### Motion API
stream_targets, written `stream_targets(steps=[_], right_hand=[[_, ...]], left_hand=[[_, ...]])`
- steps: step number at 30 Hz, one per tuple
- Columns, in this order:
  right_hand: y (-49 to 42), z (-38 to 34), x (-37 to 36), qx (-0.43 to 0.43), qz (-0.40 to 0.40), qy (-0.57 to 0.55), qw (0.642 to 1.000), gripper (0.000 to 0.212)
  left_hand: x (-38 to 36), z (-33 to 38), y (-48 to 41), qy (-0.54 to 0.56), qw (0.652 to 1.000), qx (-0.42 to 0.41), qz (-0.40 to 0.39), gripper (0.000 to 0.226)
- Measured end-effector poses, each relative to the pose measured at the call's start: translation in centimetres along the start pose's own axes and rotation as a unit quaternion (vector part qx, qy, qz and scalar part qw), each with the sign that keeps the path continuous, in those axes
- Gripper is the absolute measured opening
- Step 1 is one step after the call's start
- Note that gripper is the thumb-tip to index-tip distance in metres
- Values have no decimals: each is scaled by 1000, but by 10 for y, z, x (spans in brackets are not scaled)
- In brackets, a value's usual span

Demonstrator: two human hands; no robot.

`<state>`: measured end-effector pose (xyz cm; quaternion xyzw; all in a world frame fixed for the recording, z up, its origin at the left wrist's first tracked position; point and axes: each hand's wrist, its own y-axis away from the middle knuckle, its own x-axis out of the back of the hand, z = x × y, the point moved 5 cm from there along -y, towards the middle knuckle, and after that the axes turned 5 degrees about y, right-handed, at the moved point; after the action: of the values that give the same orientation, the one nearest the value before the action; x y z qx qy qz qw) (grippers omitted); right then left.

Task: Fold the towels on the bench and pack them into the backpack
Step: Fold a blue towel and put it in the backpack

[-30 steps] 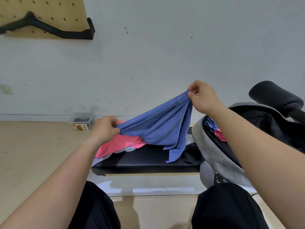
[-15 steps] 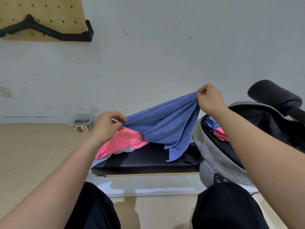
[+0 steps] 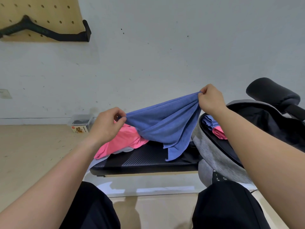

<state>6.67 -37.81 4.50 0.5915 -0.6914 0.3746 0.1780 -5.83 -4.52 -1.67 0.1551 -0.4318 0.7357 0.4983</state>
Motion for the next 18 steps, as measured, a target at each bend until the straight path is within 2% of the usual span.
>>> stream_targets(steps=[6, 14, 18], right_hand=[[1, -5, 12, -20, 4, -64, 998, 14], [-6, -29, 54, -22, 51, -157, 986, 12], [-4, -40, 68, -20, 65, -163, 984, 13]], left_hand=[[16, 19, -21, 11, 997, 16, 74, 5], [73, 73, -66, 32, 976, -21, 215, 9], [79, 94, -81, 29, 984, -12, 176, 9]])
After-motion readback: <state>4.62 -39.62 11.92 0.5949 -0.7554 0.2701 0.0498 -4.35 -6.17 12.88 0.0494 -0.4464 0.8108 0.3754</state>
